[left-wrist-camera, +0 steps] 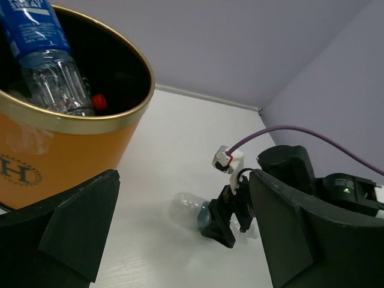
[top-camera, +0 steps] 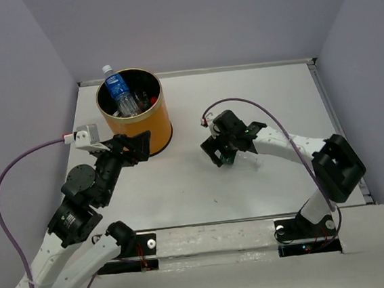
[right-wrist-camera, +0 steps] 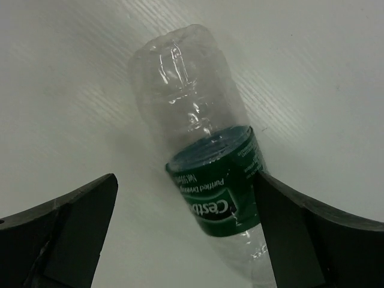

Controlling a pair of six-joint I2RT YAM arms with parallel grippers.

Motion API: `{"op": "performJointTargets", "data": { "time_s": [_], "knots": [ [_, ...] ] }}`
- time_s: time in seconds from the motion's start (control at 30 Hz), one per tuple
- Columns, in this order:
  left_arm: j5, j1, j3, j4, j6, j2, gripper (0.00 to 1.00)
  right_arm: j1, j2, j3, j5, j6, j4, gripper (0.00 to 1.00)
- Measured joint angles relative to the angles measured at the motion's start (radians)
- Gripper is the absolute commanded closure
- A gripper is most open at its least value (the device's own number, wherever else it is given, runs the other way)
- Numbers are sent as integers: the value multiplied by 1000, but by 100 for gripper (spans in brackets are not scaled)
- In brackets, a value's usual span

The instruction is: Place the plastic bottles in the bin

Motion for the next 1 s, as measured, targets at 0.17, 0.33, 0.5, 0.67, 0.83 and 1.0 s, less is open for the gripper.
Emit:
{"op": "performJointTargets", "data": {
  "time_s": [0.17, 0.33, 0.5, 0.67, 0.83, 1.0],
  "knots": [
    [-67, 0, -15, -34, 34, -90, 1, 0, 200, 102, 8, -62, -35, 8],
    [-95, 0, -58, -58, 48, -138, 1, 0, 338, 192, 23, -103, -43, 47],
    [-107, 0, -74, -71, 66, -168, 1, 0, 333, 211, 21, -102, -46, 59],
    [-152, 0, -99, -64, 86, -206, 1, 0, 228, 242, 5, -82, -92, 59],
    [-225, 3, -129, -69, 92, -240, 1, 0, 144, 563, -37, -41, -95, 59],
    [-243, 42, -151, -65, 97, -299, 1, 3, 233, 1009, -143, 26, 53, 59]
  ]
}}
